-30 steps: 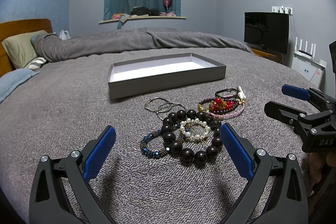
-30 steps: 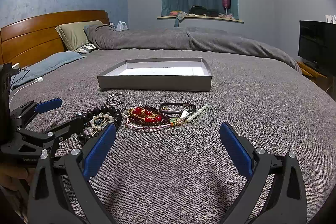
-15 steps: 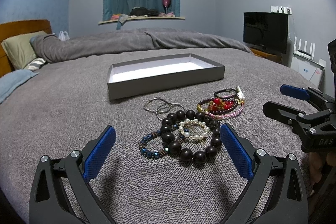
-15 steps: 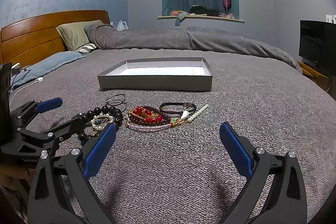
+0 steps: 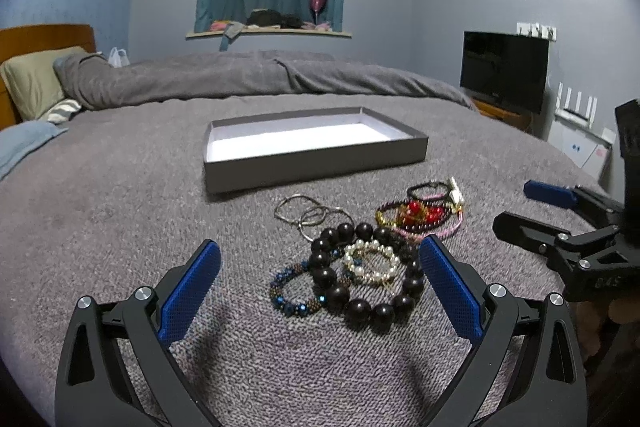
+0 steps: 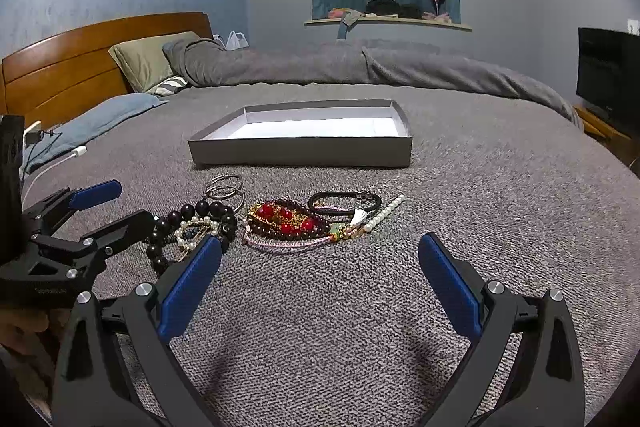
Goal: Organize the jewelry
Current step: 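Grasp the black bead bracelet with the left tool while the right tool grasps the red-bead gold charm, then carry both items into the grey tray and open both tools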
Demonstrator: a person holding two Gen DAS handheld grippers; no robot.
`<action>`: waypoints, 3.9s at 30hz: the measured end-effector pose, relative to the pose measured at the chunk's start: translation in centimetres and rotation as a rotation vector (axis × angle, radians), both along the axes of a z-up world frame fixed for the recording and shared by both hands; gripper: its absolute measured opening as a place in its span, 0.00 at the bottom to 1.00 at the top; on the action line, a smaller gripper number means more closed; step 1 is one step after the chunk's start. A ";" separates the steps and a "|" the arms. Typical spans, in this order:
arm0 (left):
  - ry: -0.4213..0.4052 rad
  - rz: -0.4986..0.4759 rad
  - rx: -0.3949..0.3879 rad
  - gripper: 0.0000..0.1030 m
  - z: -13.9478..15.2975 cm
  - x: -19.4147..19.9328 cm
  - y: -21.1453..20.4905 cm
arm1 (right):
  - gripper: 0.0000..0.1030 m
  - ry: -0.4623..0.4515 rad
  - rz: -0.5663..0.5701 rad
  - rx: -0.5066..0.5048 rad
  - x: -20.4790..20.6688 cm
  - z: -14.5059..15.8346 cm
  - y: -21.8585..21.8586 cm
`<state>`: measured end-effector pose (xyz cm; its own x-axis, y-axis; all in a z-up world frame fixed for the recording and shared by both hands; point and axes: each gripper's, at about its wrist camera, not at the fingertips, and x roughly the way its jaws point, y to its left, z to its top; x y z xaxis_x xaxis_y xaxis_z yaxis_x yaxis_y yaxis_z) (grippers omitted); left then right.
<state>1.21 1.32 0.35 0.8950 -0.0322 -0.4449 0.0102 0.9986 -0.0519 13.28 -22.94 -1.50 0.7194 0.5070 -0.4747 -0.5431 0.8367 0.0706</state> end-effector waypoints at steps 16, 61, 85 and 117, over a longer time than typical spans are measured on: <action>0.175 -0.147 0.004 0.50 -0.2 3.8 0.5 | 0.95 0.019 0.013 -0.029 1.8 1.1 0.7; 0.140 -0.138 -0.055 0.15 1.6 4.8 4.5 | 0.43 0.177 0.187 -0.139 5.7 -1.1 7.3; 0.007 -0.119 -0.089 0.15 5.1 4.5 5.7 | 0.26 0.185 0.217 0.192 8.0 4.4 3.0; -0.050 -0.102 -0.119 0.15 8.1 14.5 7.4 | 0.26 0.141 0.143 0.197 18.4 6.6 4.8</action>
<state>15.75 8.72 8.41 0.9055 -0.1733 -0.3873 0.1163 0.9792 -0.1662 31.68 -18.16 5.12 0.5675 0.6912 -0.4476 -0.6282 0.7148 0.3073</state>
